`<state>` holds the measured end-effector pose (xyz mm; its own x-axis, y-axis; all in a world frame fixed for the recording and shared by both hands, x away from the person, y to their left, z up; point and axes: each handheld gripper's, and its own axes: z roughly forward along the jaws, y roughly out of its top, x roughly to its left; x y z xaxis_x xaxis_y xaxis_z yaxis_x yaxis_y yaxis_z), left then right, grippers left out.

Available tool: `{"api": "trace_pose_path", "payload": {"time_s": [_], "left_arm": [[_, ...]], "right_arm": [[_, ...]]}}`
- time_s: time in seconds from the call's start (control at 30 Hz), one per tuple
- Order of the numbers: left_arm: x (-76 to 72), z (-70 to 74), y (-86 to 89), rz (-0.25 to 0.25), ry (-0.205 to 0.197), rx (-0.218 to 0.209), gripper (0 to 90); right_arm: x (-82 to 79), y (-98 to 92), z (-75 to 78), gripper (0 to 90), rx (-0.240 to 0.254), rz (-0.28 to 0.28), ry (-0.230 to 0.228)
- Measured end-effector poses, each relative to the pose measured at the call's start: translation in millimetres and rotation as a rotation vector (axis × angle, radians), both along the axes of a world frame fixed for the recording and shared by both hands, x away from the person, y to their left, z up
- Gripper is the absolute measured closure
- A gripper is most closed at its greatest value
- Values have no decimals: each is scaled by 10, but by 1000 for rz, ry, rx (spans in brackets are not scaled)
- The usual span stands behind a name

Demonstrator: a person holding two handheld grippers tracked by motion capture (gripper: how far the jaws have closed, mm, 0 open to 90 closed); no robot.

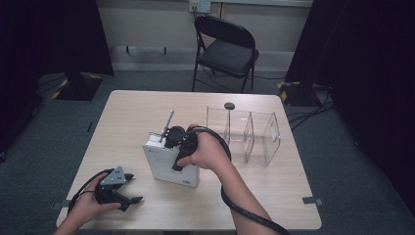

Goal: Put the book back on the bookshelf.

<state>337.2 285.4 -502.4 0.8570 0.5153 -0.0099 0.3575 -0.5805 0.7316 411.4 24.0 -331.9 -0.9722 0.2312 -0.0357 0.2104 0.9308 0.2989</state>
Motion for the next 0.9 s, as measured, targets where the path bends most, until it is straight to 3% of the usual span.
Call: {"api": "trace_pose_path", "payload": {"time_s": [0.2, 0.37, 0.5, 0.6, 0.77, 0.9], "left_arm": [[0, 0, 0, 0, 1, -1, 86], [0, -3, -6, 0, 5, -3, 81], [3, -3, -9, -2, 2, -1, 77], [4, -3, -10, -2, 2, 0, 75], [6, 0, -10, -1, -4, 6, 72], [6, 0, -10, -1, -4, 6, 72]], "right_arm": [[24, -9, -2, 291, 6, -22, 5], [7, 35, 1, 299, -56, -39, -1], [-11, 37, -4, 265, -38, -35, 7], [-20, 28, -6, 306, -16, -39, 5], [-23, 33, -5, 337, -22, -34, 2], [-35, 52, -1, 367, -57, -27, -2]]}}
